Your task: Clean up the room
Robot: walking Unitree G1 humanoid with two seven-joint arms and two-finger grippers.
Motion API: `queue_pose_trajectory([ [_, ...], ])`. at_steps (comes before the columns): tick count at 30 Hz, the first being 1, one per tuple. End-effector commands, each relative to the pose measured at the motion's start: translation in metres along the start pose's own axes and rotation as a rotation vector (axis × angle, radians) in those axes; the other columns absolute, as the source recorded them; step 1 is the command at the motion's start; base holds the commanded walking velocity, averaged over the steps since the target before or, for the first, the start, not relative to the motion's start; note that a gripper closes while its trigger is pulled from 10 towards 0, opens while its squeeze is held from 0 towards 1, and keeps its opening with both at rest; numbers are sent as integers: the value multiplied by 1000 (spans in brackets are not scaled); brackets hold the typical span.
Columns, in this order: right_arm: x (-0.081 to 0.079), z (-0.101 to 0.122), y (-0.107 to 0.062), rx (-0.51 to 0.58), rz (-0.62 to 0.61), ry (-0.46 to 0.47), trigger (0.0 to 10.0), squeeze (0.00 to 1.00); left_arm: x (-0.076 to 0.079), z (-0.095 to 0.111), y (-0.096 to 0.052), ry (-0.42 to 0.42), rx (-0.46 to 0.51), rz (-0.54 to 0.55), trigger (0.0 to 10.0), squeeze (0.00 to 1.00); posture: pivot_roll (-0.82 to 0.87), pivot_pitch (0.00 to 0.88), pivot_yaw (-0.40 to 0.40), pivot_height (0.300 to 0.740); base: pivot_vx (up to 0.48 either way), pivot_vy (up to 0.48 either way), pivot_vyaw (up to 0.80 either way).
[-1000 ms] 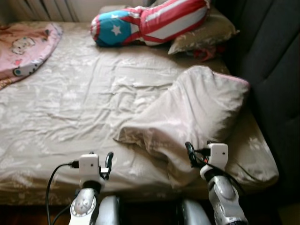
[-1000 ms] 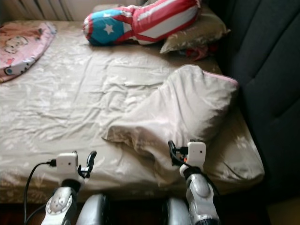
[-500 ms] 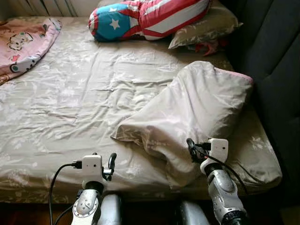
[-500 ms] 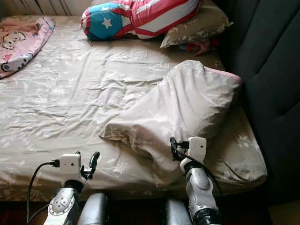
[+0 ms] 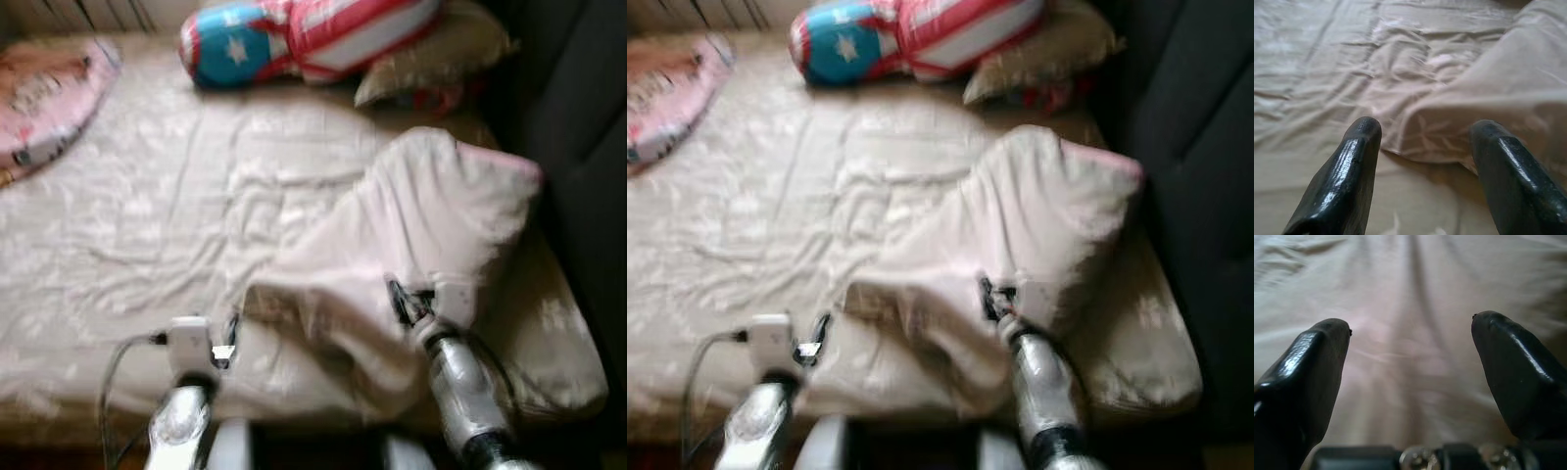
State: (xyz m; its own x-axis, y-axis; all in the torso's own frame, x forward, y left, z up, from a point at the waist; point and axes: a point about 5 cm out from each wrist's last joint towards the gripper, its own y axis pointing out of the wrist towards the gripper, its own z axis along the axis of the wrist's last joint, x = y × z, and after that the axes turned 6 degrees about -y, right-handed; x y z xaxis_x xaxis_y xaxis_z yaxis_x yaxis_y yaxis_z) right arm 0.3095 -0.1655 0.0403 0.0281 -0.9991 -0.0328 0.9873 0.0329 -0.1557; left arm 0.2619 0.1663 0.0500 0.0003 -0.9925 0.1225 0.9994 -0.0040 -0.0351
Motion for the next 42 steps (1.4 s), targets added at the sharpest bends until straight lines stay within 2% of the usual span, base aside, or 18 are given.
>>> queue_pose_trajectory([
  [1,-11,-3,0,-12,22,18,10000,0,-13,-8,-8,4,-36,40,10000,0,-40,198,-21,637,0,0,0],
  [2,-11,-3,1,-16,14,26,10000,769,-13,-8,-8,3,-36,40,10000,0,-40,198,-20,637,0,0,0],
  [3,-10,-2,1,-20,6,41,10000,1000,-13,-8,-9,4,-37,39,10000,0,-40,198,-20,637,0,0,0],
  [7,-8,-2,3,-39,-27,84,10000,1000,-13,-9,-9,4,-40,39,10000,0,-39,201,-21,637,0,0,0],
  [13,3,-22,-1,-215,-126,177,10000,1000,-12,-10,-10,5,-46,36,10000,0,-44,205,-19,637,0,0,0],
  [18,4,-27,-2,-265,-147,216,10000,1000,-12,-10,-10,7,-49,33,10000,0,-41,206,-19,637,0,0,0],
  [23,2,-34,-3,-336,-155,306,10000,1000,-12,-10,-10,8,-51,32,10000,0,-39,208,-18,637,0,0,0],
  [27,2,-36,-3,-356,-159,327,10000,1000,-11,-10,-11,9,-51,30,10000,0,-36,208,-17,637,0,0,0],
  [30,2,-42,-5,-424,-178,386,10000,1000,-11,-10,-11,12,-49,25,10000,0,-31,209,-16,637,0,0,0],
  [34,5,-42,-5,-447,-188,366,10000,1000,-12,-10,-12,15,-50,25,10000,0,-35,207,-16,637,0,0,0],
  [37,7,-48,-7,-506,-202,384,10000,1000,-10,-11,-13,17,-53,20,10000,0,-34,205,-13,637,0,0,0],
  [38,5,-50,-8,-523,-181,397,10000,0,-9,-11,-12,17,-53,17,10000,0,-28,203,-12,637,0,0,0],
  [42,-7,-55,-9,-564,-88,411,10000,0,-8,-9,-12,22,-50,7,10000,0,-26,208,-10,637,0,0,0],
])
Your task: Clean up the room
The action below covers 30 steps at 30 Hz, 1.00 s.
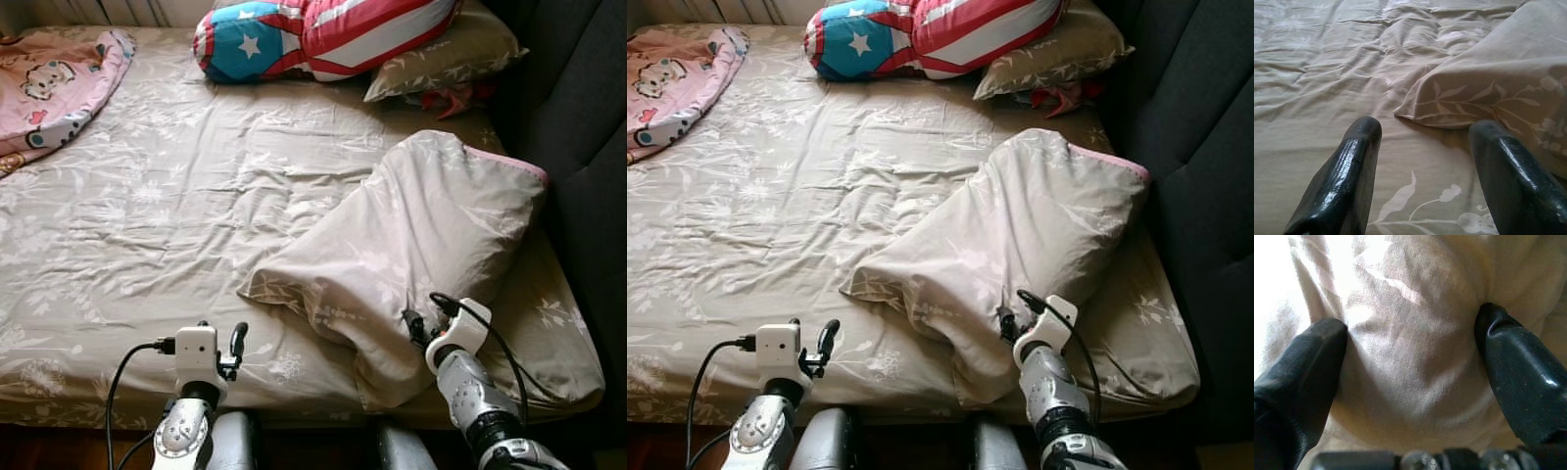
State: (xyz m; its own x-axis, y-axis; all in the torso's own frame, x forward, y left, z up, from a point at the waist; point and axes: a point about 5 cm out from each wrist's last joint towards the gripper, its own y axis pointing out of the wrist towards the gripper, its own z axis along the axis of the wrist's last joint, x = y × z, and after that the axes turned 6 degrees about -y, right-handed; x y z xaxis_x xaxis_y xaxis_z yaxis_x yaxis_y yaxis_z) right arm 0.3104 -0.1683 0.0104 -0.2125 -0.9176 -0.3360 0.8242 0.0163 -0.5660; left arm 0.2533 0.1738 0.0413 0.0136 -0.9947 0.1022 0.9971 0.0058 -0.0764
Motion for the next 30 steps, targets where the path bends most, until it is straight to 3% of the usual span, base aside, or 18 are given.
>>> queue_pose_trajectory([
  [1,1,-33,-3,-139,9,18,10000,0,0,-1,-3,4,-10,-7,10000,0,-26,208,-10,637,0,0,0],
  [18,-12,-46,-2,-182,69,-27,10000,0,-4,2,-8,33,-14,-11,10000,0,31,245,16,637,0,0,0],
  [19,-13,-46,-2,-177,75,-30,8784,0,-4,2,-8,34,-13,-11,10000,0,32,245,16,637,0,0,0],
  [20,-14,-45,-2,-170,79,-38,4706,0,-4,3,-8,35,-13,-11,10000,0,34,247,18,637,0,0,0],
  [21,-14,-45,-2,-169,75,-42,0,0,-4,3,-8,37,-12,-12,10000,0,34,247,18,637,0,0,0],
  [30,-17,-50,-2,-182,86,-48,0,0,-4,4,-8,44,-17,-16,10000,0,32,253,19,637,0,0,0],
])
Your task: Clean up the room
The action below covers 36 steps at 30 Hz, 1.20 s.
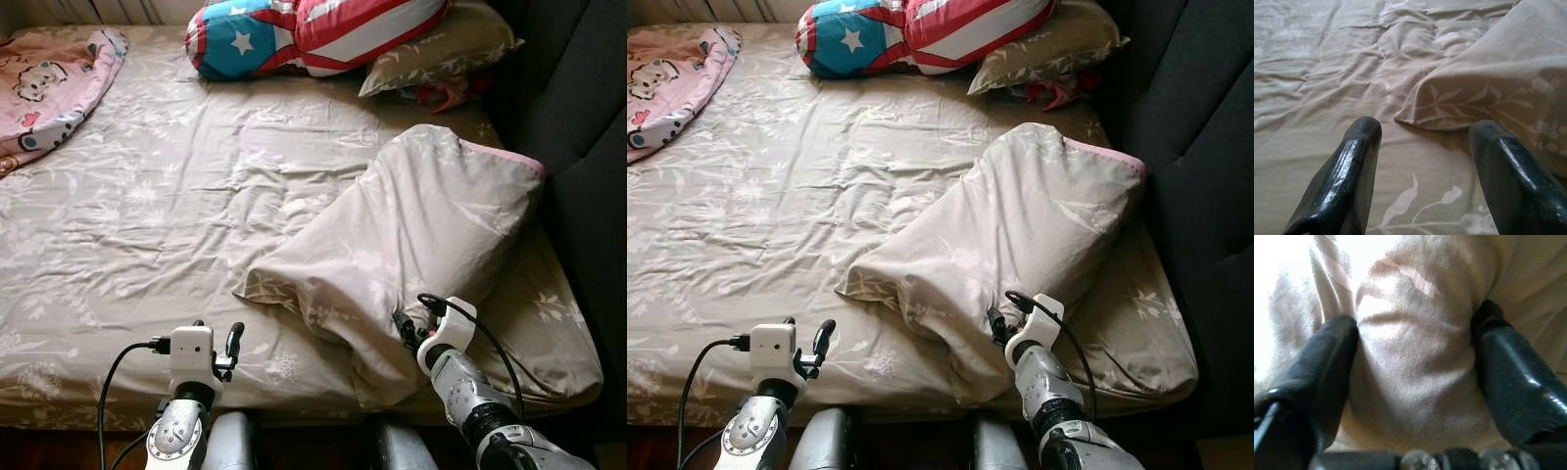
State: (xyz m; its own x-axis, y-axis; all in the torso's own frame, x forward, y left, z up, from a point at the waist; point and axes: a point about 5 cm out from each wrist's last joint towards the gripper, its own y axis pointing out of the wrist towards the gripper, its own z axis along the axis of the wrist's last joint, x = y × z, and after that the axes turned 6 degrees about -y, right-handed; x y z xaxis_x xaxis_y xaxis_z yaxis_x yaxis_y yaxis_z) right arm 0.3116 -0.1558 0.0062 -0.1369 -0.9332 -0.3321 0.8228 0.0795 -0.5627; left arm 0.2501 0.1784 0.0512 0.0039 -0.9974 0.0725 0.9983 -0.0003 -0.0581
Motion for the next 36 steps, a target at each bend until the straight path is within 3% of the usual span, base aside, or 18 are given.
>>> queue_pose_trajectory([
  [1,-9,-43,-4,-161,31,5,0,0,0,-6,-4,14,-36,-10,10000,0,32,253,19,637,0,0,0],
  [24,-4,-49,-6,-150,20,-1,0,0,3,-10,-4,11,-61,-9,10000,0,18,241,9,637,0,0,0],
  [36,17,-45,-10,-102,-77,14,0,0,10,-14,0,1,-67,-20,10000,0,-17,204,-6,637,0,0,0],
])
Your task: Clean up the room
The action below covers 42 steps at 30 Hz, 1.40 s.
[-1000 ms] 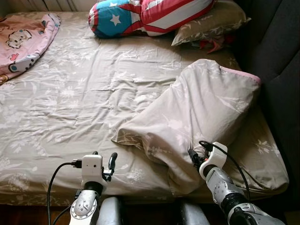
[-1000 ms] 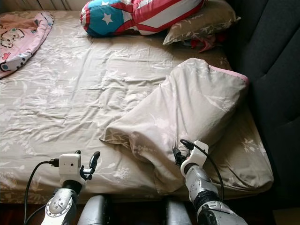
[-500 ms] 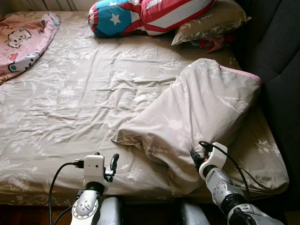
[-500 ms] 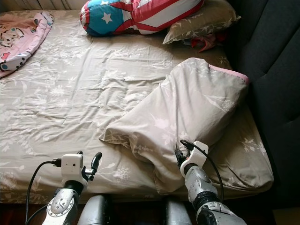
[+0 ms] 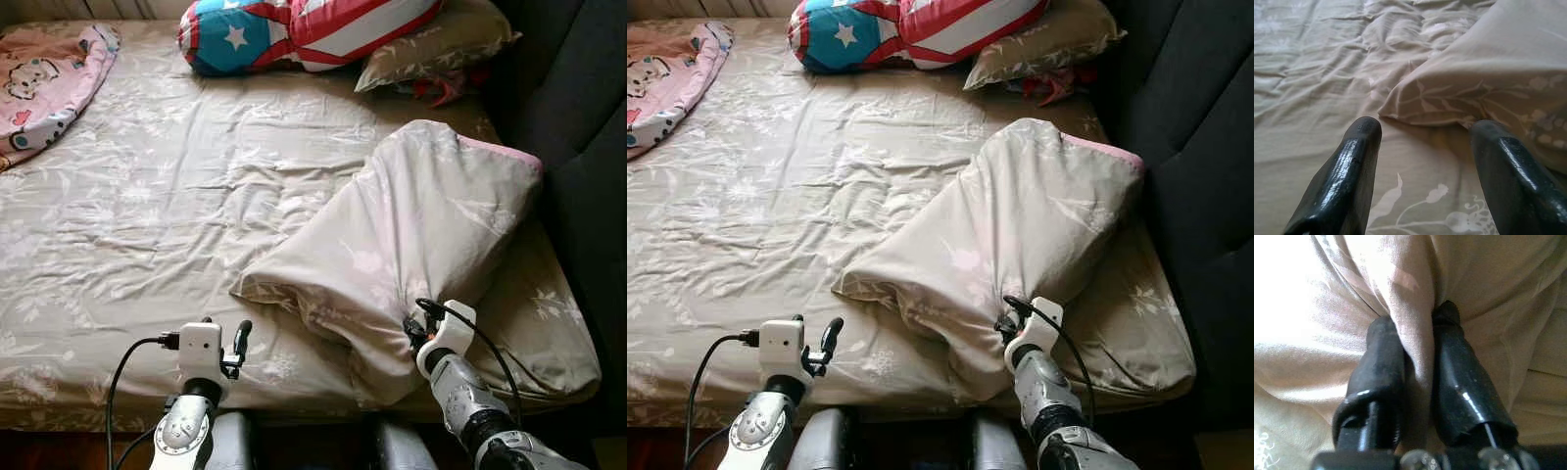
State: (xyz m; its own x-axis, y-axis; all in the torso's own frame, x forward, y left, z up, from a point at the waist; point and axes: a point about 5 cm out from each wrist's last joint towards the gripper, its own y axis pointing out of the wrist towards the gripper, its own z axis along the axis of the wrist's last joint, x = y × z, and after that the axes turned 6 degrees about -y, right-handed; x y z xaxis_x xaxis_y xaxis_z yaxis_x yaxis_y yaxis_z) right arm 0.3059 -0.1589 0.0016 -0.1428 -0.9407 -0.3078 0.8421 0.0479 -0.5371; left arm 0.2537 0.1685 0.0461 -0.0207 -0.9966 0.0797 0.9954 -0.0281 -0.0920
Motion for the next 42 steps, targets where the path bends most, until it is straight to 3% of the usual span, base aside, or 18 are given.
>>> queue_pose_trajectory([
  [1,13,-38,-9,-137,-68,32,0,0,1,-8,-4,6,-31,5,10000,0,-17,204,-6,637,0,0,0],
  [7,54,-9,-13,-13,-250,63,0,0,-1,-11,-4,6,-37,15,10000,0,-36,189,-20,637,0,0,0],
  [11,98,43,-26,185,-454,-12,0,0,-2,-12,-4,3,-37,25,10000,0,-56,194,-29,637,0,0,0],
  [12,98,43,-26,185,-454,-12,0,0,-2,-12,-4,3,-37,25,10000,0,-56,194,-29,637,0,0,0],
  [14,122,71,-39,287,-557,-40,0,0,-2,-13,-3,3,-39,26,10000,0,-69,204,-34,637,0,0,0],
  [15,122,71,-39,287,-557,-40,0,0,-2,-13,-3,3,-39,26,10000,0,-69,204,-34,637,0,0,0],
  [16,141,89,-52,349,-640,-23,0,0,-2,-13,-3,2,-41,27,10000,0,-80,209,-36,637,0,0,0],
  [20,185,126,-89,470,-846,-54,0,0,-1,-15,-4,-2,-44,28,10000,0,-95,220,-35,637,0,0,0],
  [25,211,140,-115,508,-974,-64,0,0,-1,-17,-5,-2,-51,27,10000,0,-102,226,-32,637,0,0,0],
  [27,216,139,-118,492,-989,-55,0,0,-2,-18,-6,-2,-54,26,10000,0,-105,228,-27,637,0,0,0],
  [28,216,136,-116,461,-983,-76,1255,0,-2,-18,-6,1,-58,24,10000,0,-105,230,-24,637,0,0,0],
  [29,212,134,-113,458,-968,-93,10000,0,-3,-18,-5,3,-59,23,10000,0,-105,232,-21,637,0,0,0],
  [35,191,127,-96,464,-887,-173,10000,0,-4,-18,-4,7,-60,19,10000,0,-90,232,-11,637,0,0,0],
  [36,184,129,-93,483,-868,-228,10000,596,-4,-18,-4,7,-58,20,10000,0,-86,231,-11,637,0,0,0],
  [37,183,130,-92,488,-864,-243,10000,596,-5,-17,-4,7,-57,20,10000,0,-84,231,-10,637,0,0,0],
  [38,178,134,-91,515,-845,-288,10000,1000,-5,-17,-4,6,-57,22,10000,0,-83,231,-10,637,0,0,0],
  [39,178,134,-91,515,-845,-288,10000,1000,-5,-17,-4,6,-57,22,10000,0,-83,231,-10,637,0,0,0],
  [42,168,147,-92,578,-844,-428,10000,1000,-6,-18,-5,5,-58,22,10000,0,-85,231,-11,637,0,0,0],
])
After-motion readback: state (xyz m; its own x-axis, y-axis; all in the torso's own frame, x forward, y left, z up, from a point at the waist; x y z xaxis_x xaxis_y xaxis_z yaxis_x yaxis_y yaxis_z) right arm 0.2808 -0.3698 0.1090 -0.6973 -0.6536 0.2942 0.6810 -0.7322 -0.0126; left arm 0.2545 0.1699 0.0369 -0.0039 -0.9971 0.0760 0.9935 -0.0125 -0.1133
